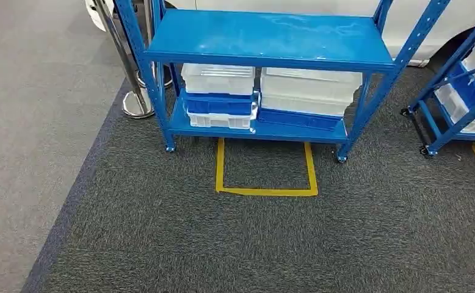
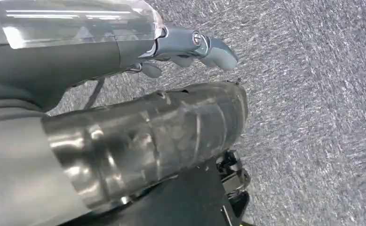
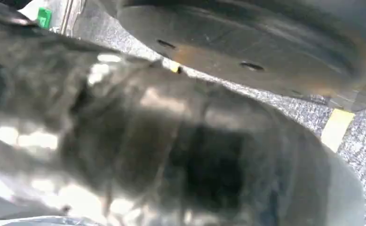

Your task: Take the parts from the cabinet and place them on the table.

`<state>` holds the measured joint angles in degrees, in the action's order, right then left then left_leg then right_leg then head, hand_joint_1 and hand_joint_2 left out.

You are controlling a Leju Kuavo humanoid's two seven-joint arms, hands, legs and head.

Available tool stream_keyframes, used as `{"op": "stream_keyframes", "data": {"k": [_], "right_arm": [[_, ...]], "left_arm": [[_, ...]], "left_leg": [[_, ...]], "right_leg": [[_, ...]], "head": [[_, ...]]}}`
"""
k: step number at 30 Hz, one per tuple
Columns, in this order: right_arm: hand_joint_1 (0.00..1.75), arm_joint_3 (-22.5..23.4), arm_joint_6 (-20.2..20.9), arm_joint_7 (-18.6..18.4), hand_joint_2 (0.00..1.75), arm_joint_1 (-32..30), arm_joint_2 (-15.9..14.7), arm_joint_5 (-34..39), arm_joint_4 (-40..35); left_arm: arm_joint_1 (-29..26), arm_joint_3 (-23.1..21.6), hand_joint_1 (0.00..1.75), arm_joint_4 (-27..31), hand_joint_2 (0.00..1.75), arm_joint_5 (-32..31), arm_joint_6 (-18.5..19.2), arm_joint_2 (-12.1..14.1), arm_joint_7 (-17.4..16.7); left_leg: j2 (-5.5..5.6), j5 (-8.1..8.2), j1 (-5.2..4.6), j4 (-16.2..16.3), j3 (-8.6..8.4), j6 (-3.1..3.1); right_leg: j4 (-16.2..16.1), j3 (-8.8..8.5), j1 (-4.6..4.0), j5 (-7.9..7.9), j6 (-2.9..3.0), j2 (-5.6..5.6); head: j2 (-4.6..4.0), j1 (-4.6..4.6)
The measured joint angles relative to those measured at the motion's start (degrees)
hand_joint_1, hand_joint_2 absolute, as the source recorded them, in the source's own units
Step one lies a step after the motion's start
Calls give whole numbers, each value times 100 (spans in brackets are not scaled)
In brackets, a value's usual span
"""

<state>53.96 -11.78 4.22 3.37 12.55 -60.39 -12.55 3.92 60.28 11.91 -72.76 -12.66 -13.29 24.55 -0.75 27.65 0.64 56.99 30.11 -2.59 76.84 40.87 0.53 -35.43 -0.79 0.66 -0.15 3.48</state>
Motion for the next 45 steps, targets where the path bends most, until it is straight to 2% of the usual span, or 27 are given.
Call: {"op": "stream_keyframes", "data": {"k": [2,4,5,6,10,11,14,15,16,17,19,20,22,25,27,30,32,34,35,36,37,39,41,42,43,44,45], "right_arm": [[0,2,2,-2,0,-8,-4,0,0],[0,4,2,-5,0,-6,-13,-2,-2],[0,4,4,-7,0,-14,-11,-2,2],[0,4,9,-9,0,7,-4,-4,4],[0,7,9,-9,0,-7,-4,-4,7],[0,7,9,-9,0,-15,-4,-7,7],[0,7,11,-9,0,-8,-4,-22,7],[0,7,11,-9,0,-10,-4,-22,7],[0,7,13,-9,0,-15,-4,-22,7],[0,9,13,-11,0,-22,-4,-24,7],[0,9,13,-11,0,-25,-4,-24,7],[0,9,20,-11,0,-50,13,-24,11],[0,9,33,-11,0,-1,26,-26,18],[0,9,39,-13,0,-2,26,-28,17],[0,9,35,-13,0,1,22,-28,17],[0,9,35,-29,0,4,22,-31,17],[0,9,50,-37,0,-24,17,-29,17],[0,11,55,-46,0,-44,9,-31,17],[0,11,61,-46,0,-59,4,-35,17],[0,11,77,-46,0,-82,9,-37,31],[0,9,87,-44,0,-48,4,-42,31],[0,9,90,-35,0,-27,13,-46,24],[0,11,85,-20,0,-48,9,-48,22],[0,11,85,-18,0,-71,9,-48,22],[0,11,85,-15,0,-65,9,-48,22],[0,11,85,-11,0,-51,9,-48,22],[0,11,87,-11,0,-44,9,-48,22]], "left_arm": [[-3,-2,0,0,0,-2,0,0,11],[-6,-9,0,0,0,-9,5,-4,15],[-14,-9,0,0,0,-9,5,-2,17],[1,-9,0,0,0,-9,4,0,20],[16,-17,0,0,0,-11,4,0,28],[17,-22,0,0,0,-11,5,0,31],[0,-22,0,0,0,-13,18,0,28],[-11,-24,0,0,0,-13,18,0,24],[-24,-24,0,0,0,-15,18,0,20],[-33,-24,0,0,0,-17,18,0,15],[-37,-24,0,0,0,-22,18,2,13],[-51,-24,0,0,0,-22,18,9,13],[-23,-28,0,0,0,-28,17,13,13],[-61,-28,0,0,0,-57,18,13,9],[-60,-31,0,0,0,-61,18,11,11],[-39,-35,0,0,0,-76,18,7,20],[-55,-35,0,0,0,-74,18,7,26],[-72,-35,0,0,0,-74,15,4,31],[-69,-35,0,0,0,-74,15,5,33],[-63,-35,0,0,0,-74,11,9,33],[-53,-35,0,0,0,-74,0,7,35],[-28,-37,0,0,0,-74,-33,11,37],[17,-37,0,0,0,-74,-37,4,46],[7,-37,0,0,0,-74,-39,5,48],[3,-37,0,0,0,-74,-39,5,48],[1,-37,0,0,0,-74,-39,5,48],[-6,-37,0,0,0,-72,-35,5,48]], "left_leg": [[-3,25,8,4,-36,24],[-1,79,25,17,-111,91],[-7,111,4,21,-93,140],[-5,149,-19,61,-85,187],[-15,214,20,42,-145,316],[11,293,23,216,-93,327],[17,819,21,1539,639,328],[19,855,21,1868,868,322],[20,734,17,1906,965,303],[21,491,7,1696,931,273],[32,-176,-40,796,635,160],[41,-286,-80,478,506,73],[31,-87,-113,245,370,71],[46,-49,-114,74,240,27],[60,4,-59,-17,17,-1],[44,216,-42,-20,-206,6],[50,386,5,-20,-415,42],[63,589,72,-20,-690,99],[58,705,92,-21,-804,145],[57,810,79,11,-909,206],[59,853,68,-43,-895,255],[17,847,76,-181,-1041,342],[34,529,92,289,-807,407],[38,310,94,806,-527,399],[35,264,94,1321,-159,385],[35,429,79,1650,152,372],[35,822,63,1830,415,365]], "right_leg": [[-356,-148,51,331,-28,-18],[-1434,-684,91,881,-45,-74],[-1661,-807,83,801,-40,-117],[-1740,-804,35,778,16,-104],[-1764,-847,46,747,190,-70],[-1772,-879,38,727,223,-70],[-1772,-943,-15,650,325,-72],[-1772,-979,-38,616,343,-58],[-1772,-1032,-59,574,345,-38],[-1772,-1095,-76,530,347,-20],[-1773,-1253,-107,420,344,2],[-1786,-1266,-83,361,342,4],[-1788,-1267,-82,304,258,22],[-1833,-1460,-77,326,180,2],[-1475,-1287,-55,249,122,-9],[-235,-306,10,-38,28,-14],[-154,32,48,-122,-27,-29],[-758,30,101,224,-102,-49],[-1178,5,135,720,-146,-86],[-1367,84,145,1403,-136,-196],[-1364,78,72,1217,-13,-191],[-1395,23,78,1185,103,-125],[-1474,-163,95,1087,205,-121],[-1544,-288,81,1025,241,-122],[-1613,-413,63,976,270,-123],[-1676,-536,44,922,291,-117],[-1738,-694,22,853,308,-90]], "head": [[0,0],[0,0],[0,7],[0,-2],[0,-20],[0,-20],[0,-33],[0,-33],[0,-31],[0,-33],[0,-31],[0,-22],[0,-37],[0,-33],[0,-20],[0,-31],[0,-28],[0,-26],[0,-24],[0,-4],[0,-6],[0,-48],[2,-61],[0,-59],[0,-72],[0,-66],[0,-68]]}}
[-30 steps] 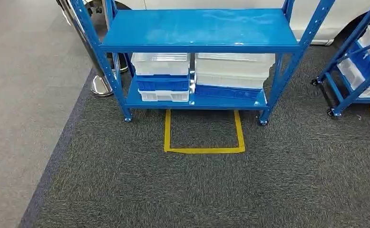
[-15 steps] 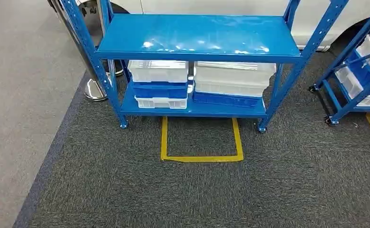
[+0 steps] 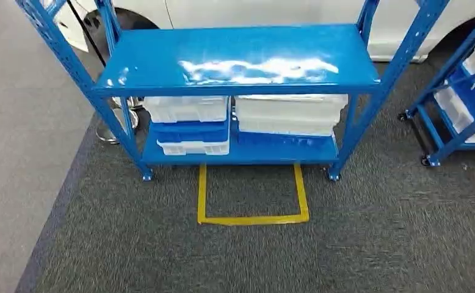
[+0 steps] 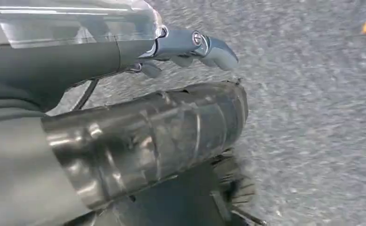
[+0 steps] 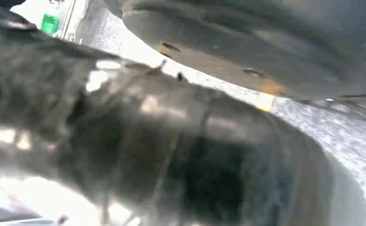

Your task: Take the parts from the cabinet and place them on the table.

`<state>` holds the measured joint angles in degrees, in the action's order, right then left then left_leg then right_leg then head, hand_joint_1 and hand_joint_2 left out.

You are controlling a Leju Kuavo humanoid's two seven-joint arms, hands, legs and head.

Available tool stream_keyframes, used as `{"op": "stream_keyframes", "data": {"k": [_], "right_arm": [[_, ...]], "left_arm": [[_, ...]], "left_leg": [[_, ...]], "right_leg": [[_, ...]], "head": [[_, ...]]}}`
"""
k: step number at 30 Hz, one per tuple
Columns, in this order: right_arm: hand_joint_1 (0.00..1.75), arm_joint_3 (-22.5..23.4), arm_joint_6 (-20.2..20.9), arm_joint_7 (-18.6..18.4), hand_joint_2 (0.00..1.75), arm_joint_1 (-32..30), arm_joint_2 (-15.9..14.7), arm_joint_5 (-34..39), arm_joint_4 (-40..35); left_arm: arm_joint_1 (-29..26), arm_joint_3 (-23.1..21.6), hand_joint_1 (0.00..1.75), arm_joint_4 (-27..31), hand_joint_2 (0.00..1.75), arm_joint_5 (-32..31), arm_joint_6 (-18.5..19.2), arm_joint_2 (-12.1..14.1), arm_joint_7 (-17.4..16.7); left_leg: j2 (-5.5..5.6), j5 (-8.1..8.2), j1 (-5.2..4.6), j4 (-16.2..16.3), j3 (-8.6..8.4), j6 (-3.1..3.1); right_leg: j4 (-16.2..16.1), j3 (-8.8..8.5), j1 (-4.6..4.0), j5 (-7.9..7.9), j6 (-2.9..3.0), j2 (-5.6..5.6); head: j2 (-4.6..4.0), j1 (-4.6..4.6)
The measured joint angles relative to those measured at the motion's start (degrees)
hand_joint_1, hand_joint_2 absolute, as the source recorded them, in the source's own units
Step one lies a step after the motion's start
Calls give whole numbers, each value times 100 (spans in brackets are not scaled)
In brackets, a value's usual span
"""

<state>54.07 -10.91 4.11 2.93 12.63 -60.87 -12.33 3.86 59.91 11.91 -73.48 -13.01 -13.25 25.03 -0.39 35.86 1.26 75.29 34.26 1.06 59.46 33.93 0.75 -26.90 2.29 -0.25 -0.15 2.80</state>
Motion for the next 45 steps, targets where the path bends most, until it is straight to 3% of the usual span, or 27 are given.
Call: {"op": "stream_keyframes", "data": {"k": [2,3,4,5,6,7,8,11,13,15,16,17,18,20,21,25,27,28,30,32,34,36,37,40,41,43,45], "right_arm": [[0,0,4,0,0,-3,0,0,0],[0,0,4,0,0,-1,0,0,0],[0,0,2,0,0,0,0,0,0],[0,0,2,0,0,-1,0,-2,0],[0,0,4,0,0,-17,22,-2,11],[0,0,9,0,0,5,17,-2,11],[0,0,9,0,0,37,24,-2,11],[0,0,9,2,0,42,22,-9,9],[0,0,0,2,0,42,13,-9,7],[0,0,-4,2,0,52,11,-9,7],[0,0,-4,2,0,51,11,-9,7],[0,0,-4,2,0,48,11,-9,7],[0,2,-4,2,0,40,9,-9,7],[0,2,-9,-2,0,36,2,-9,7],[0,2,-9,-2,0,28,2,-11,7],[0,2,-7,-9,0,45,-2,-17,7],[0,4,-9,-15,0,32,13,-17,7],[0,4,-11,-17,0,29,9,-20,7],[0,4,-11,-17,0,29,9,-20,7],[0,4,-18,-17,0,29,9,-20,7],[0,4,-15,-17,0,29,9,-20,7],[0,7,-9,-17,0,29,9,-20,7],[0,7,-9,-17,0,32,11,-20,7],[0,7,-11,-17,0,41,11,-18,7],[0,9,-22,-33,0,51,13,-13,7],[0,20,-90,-94,0,52,11,-7,4],[0,35,-116,-124,0,53,11,-4,5]], "left_arm": [[-35,0,0,0,0,-2,-2,0,-4],[-43,0,0,0,0,-2,-9,0,-9],[-42,0,0,0,0,-2,-26,0,-24],[-46,0,0,0,0,-2,-48,0,-35],[-64,2,0,0,0,-2,-76,6,-44],[-66,2,0,0,0,-2,-98,22,-52],[-58,2,0,0,0,-2,-105,20,-52],[-49,2,0,0,0,4,-179,17,-94],[-1,2,0,0,0,7,-264,0,-105],[29,2,0,0,0,4,-317,0,-127],[25,2,0,0,0,2,-330,0,-146],[24,2,0,0,0,0,-337,0,-157],[15,2,0,0,0,0,-343,-2,-164],[-1,2,0,0,0,-4,-367,-15,-181],[-4,2,0,0,0,-7,-380,-24,-184],[32,2,0,-7,0,-7,-398,-48,-192],[29,2,0,-7,0,-7,-409,-44,-192],[22,2,0,-7,0,-7,-415,-44,-192],[20,2,0,-7,0,-7,-422,-44,-199],[21,2,0,-7,0,-9,-466,-44,-208],[11,4,0,-7,0,-9,-503,-44,-214],[19,2,0,-7,0,-9,-520,-46,-214],[32,2,0,-7,0,-9,-520,-46,-214],[33,2,0,-7,0,-17,-542,-48,-223],[25,2,0,-7,175,-50,-592,-48,-245],[26,2,0,-7,175,-68,-653,-57,-280],[41,0,0,-7,175,-96,-680,-59,-297]], "left_leg": [[2,595,-26,-58,300,-48],[8,623,-56,-235,378,-98],[10,394,-93,-551,407,-174],[13,-113,-137,-911,405,-264],[11,-899,-200,-1300,416,-367],[74,-974,-307,-1343,539,-384],[142,-975,-343,-1436,499,-422],[143,-1311,-277,-1509,350,-424],[137,-1265,-268,-1546,281,-484],[133,-1198,-270,-1543,252,-506],[132,-1159,-271,-1542,225,-509],[135,-1122,-271,-1541,185,-509],[143,-1079,-270,-1541,128,-505],[153,-996,-270,-1541,-7,-489],[153,-954,-269,-1551,-41,-473],[159,-957,-267,-1581,-58,-385],[155,-894,-278,-1565,-72,-322],[134,-751,-278,-1386,-7,-266],[124,-312,-202,-512,406,-190],[101,-182,-139,103,726,-130],[79,-562,-95,-346,527,-95],[67,-1043,-78,-1391,-3,-103],[64,-949,-95,-1649,-142,-121],[77,-954,-141,-1676,-142,-216],[77,-975,-141,-1717,-154,-261],[67,-1025,-101,-1820,-217,-343],[61,-1026,-108,-1818,-209,-375]], "right_leg": [[-54,-287,-46,-146,13,60],[-55,-416,-67,-227,20,80],[-56,-556,-99,-325,23,90],[-61,-663,-114,-404,24,89],[-72,-690,-100,-477,31,87],[-22,-759,-141,-549,-3,154],[-22,-784,-153,-635,-27,151],[-33,-963,-200,-840,-72,183],[418,-776,-165,-1098,-125,110],[1266,-243,-131,-1472,-172,99],[1596,4,-117,-1527,-185,95],[1684,138,-108,-1430,-191,94],[1518,150,-105,-1171,-188,93],[656,-85,-110,-466,-149,94],[234,-188,-126,-242,-116,94],[67,-249,-166,-277,-90,102],[-65,-348,-76,-218,-26,70],[-95,-374,-75,-207,-5,69],[-98,-374,-71,-206,0,44],[-96,-376,-68,-211,-1,23],[-92,-398,-54,-226,-20,25],[-84,-436,-41,-257,-61,28],[-77,-431,-62,-280,-99,27],[-101,-440,-40,-284,-195,26],[-116,-453,-43,-282,-233,24],[76,-410,-37,-434,-276,24],[647,-125,-33,-774,-290,26]], "head": [[0,0],[0,-2],[0,2],[0,-4],[0,19],[0,5],[0,2],[0,-11],[0,-2],[0,-4],[0,-2],[0,-4],[0,-2],[0,-2],[0,0],[0,-17],[0,-17],[0,-50],[0,-52],[0,-52],[0,-52],[0,-50],[0,-50],[0,-46],[0,-48],[0,-41],[0,-37]]}}
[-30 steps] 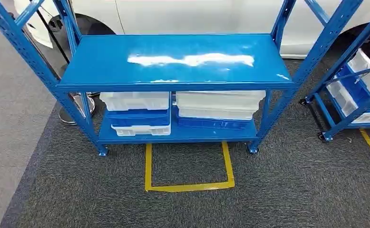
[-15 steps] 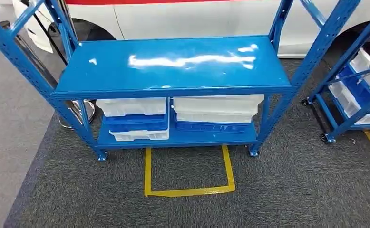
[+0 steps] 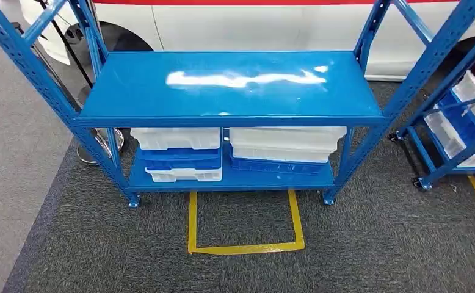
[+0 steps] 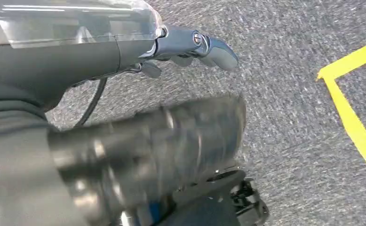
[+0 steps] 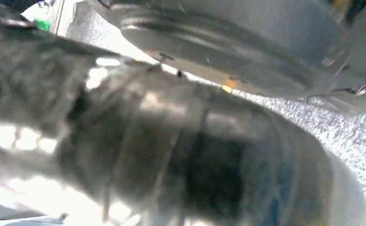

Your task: Take the parts from the cabinet and place them on the table.

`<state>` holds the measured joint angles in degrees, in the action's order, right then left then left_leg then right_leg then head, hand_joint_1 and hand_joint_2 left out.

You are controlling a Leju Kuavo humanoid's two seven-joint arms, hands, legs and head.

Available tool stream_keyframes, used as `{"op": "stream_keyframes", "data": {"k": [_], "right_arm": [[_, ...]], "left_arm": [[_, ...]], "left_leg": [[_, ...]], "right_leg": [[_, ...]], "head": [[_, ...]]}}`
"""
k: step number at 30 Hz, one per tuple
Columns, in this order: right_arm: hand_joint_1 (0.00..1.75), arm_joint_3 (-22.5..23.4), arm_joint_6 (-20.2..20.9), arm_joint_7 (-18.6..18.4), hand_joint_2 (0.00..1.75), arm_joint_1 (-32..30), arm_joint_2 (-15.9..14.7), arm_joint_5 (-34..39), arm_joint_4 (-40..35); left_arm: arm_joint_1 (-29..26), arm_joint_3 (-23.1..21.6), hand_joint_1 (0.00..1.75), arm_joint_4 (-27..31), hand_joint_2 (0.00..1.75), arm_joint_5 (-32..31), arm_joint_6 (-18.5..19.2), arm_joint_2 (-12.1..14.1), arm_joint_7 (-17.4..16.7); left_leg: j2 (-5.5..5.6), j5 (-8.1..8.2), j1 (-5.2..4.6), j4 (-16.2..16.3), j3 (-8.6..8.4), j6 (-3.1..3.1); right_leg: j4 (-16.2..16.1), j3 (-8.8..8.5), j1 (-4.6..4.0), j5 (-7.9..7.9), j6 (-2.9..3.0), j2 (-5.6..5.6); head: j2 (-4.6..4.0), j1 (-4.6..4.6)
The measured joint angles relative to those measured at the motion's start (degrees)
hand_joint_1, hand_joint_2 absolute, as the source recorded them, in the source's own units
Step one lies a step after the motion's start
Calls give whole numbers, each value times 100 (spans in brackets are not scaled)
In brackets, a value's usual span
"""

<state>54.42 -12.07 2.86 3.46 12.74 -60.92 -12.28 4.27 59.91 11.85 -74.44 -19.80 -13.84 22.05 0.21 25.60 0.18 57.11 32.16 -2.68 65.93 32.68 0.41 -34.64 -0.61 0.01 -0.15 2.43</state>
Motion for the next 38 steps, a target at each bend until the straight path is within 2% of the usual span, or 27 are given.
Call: {"op": "stream_keyframes", "data": {"k": [3,5,6,7,8,9,10,13,14,15,16,17,19,23,26,27,36,38], "right_arm": [[0,0,0,0,0,0,0,0,0],[0,0,-2,-9,0,0,0,0,0],[0,9,-22,-48,0,-3,0,4,2],[0,15,-28,-64,0,-9,0,4,2],[0,48,-66,-79,175,-9,0,2,0],[0,53,-70,-79,175,-8,0,-6,2],[0,53,-79,-68,175,2,2,-26,0],[0,53,-85,-39,175,-5,7,-101,0],[0,53,-79,-18,175,-8,9,-98,2],[0,53,-70,24,175,-13,7,-85,0],[0,53,-74,42,175,-8,11,-76,0],[0,53,-83,44,175,-9,15,-70,0],[0,53,-92,22,175,-9,22,-70,0],[0,61,-98,20,175,-1,20,-70,0],[0,79,-114,7,175,9,15,-68,-9],[0,88,-118,-18,175,20,13,-68,-13],[0,103,-55,-26,175,91,0,-96,-50],[0,0,-6,-9,175,73,-33,26,-59]], "left_arm": [[0,0,0,0,175,0,0,0,0],[0,0,0,0,175,-9,-9,-2,-2],[-3,0,0,0,175,-15,-50,-4,-20],[-7,0,0,0,175,-15,-59,-4,-29],[-10,0,0,0,175,-15,-72,-9,-24],[-11,0,0,0,175,-15,-79,-15,-26],[-4,-2,0,0,175,-15,-92,-15,-26],[0,-2,0,0,175,-13,-109,-17,-24],[1,-2,0,0,175,-13,-109,-15,-22],[-4,0,0,0,175,-11,-112,-17,-18],[-3,0,0,0,175,-11,-109,-15,-11],[-5,0,0,0,175,-11,-109,-15,-11],[-2,0,0,0,175,-13,-118,-15,-5],[-4,0,0,0,175,-13,-122,-15,0],[-3,0,0,0,175,-11,-112,-17,19],[-3,0,0,0,175,-11,-96,-17,35],[-6,-46,0,0,175,-66,-53,-15,41],[-36,-212,0,0,175,81,-7,2,6]], "left_leg": [[0,0,0,0,0,0],[-1,2,-4,1,-1,-2],[-7,12,-19,3,0,-17],[-6,15,-21,6,-2,-20],[15,55,-19,48,-38,18],[14,75,-27,75,-24,39],[17,106,-63,132,2,77],[13,85,-49,88,-13,154],[12,81,-63,67,-28,182],[13,38,-60,5,-42,-22],[19,106,-69,6,-41,-190],[15,93,-85,5,-47,-244],[15,80,-80,1,-60,-213],[15,61,-62,-7,-74,-107],[15,61,-35,-10,-92,69],[15,63,-30,-11,-92,100],[14,84,-28,-1,-90,145],[14,84,-28,2,-90,145]], "right_leg": [[0,0,0,0,0,0],[171,84,2,-83,-5,0],[849,442,3,-329,-19,0],[1012,544,4,-321,-19,-1],[-247,29,4,562,16,-1],[-603,-98,-1,623,39,0],[-657,-107,-28,605,58,3],[-658,-88,-41,621,131,10],[-741,-147,6,668,180,13],[-774,-165,-14,674,139,14],[-774,-158,-11,677,144,17],[-773,-165,-17,674,149,20],[-768,-175,-30,661,167,19],[-750,-169,-53,648,191,19],[-740,-164,-71,637,206,20],[-737,-163,-74,636,208,20],[-742,-170,-67,632,204,20],[-744,-172,-63,632,203,20]], "head": [[0,0],[0,2],[0,0],[0,-2],[0,0],[0,2],[0,-9],[0,-7],[0,-9],[0,-11],[0,-31],[0,-24],[0,-26],[0,-26],[0,-24],[0,-26],[0,-26],[0,-26]]}}
